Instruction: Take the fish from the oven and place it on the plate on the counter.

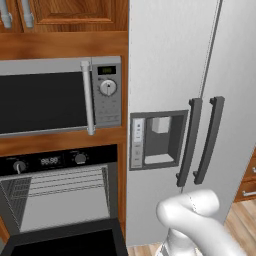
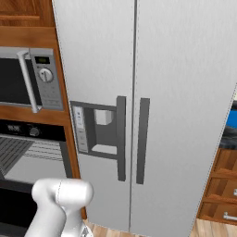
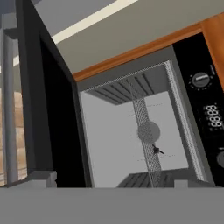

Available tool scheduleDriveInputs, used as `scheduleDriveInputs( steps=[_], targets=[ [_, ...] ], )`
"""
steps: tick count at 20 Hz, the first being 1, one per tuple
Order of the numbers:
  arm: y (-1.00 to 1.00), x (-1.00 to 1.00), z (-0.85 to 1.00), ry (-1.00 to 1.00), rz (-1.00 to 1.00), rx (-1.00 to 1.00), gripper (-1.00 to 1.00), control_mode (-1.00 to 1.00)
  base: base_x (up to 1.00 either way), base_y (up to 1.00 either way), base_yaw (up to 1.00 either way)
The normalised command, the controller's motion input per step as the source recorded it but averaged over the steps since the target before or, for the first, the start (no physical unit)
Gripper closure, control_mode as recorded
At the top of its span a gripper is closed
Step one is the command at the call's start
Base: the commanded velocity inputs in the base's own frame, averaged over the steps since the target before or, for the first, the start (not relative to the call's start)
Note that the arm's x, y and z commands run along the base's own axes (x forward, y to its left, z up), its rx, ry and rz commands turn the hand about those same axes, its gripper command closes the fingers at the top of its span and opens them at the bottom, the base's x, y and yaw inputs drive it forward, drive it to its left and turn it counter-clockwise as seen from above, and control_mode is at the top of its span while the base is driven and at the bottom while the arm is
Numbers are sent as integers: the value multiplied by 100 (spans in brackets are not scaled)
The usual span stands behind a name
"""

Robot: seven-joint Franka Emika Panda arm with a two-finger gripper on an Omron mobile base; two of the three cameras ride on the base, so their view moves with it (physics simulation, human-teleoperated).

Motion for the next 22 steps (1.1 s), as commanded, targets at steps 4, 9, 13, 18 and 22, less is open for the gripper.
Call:
scheduleDriveInputs(
  steps=[4,9,13,18,22],
  targets=[
    [-4,1,99,-9,0,9,-100,-100,0,0,0],
    [-3,26,82,-13,-1,7,-100,-100,0,0,0],
    [-12,52,60,-10,-3,5,-100,-100,0,0,0],
    [-28,98,9,0,-1,0,-100,-100,0,0,0],
    [-28,100,0,6,-1,0,-100,-100,0,0,0]
  ],
)
